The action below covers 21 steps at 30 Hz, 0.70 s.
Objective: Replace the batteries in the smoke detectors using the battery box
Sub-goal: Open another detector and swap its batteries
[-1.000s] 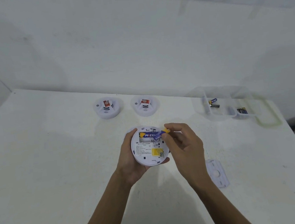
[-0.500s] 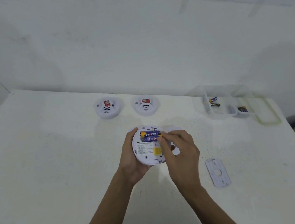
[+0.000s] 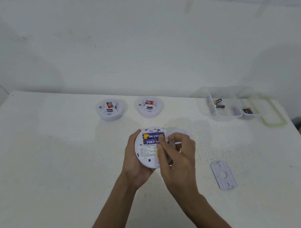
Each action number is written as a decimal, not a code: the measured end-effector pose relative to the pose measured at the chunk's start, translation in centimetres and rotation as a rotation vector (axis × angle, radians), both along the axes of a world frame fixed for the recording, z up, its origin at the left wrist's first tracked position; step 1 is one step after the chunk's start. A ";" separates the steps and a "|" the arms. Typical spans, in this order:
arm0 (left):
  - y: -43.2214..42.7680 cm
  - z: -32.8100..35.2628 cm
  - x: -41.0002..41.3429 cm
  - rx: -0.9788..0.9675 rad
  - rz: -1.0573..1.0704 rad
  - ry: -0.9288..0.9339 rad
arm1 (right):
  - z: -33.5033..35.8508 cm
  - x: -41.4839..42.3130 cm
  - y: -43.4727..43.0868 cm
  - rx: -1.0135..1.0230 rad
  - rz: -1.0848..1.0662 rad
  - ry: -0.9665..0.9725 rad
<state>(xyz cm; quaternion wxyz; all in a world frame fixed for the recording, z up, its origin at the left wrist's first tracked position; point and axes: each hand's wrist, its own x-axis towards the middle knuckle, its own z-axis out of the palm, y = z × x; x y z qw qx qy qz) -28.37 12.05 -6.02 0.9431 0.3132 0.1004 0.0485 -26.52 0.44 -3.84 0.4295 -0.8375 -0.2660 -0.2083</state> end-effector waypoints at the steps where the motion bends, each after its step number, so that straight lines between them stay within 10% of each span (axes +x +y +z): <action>1: 0.1 0.0 0.0 -0.003 -0.009 -0.001 | 0.1 -0.1 -0.2 -0.028 0.026 0.017; 13: 0.3 0.2 0.0 -0.235 -0.242 0.118 | 0.9 3.3 -7.1 0.039 -0.091 0.252; 21: -0.2 -0.3 0.1 -0.212 -0.286 0.079 | -5.3 5.8 -14.2 -0.837 -0.413 0.755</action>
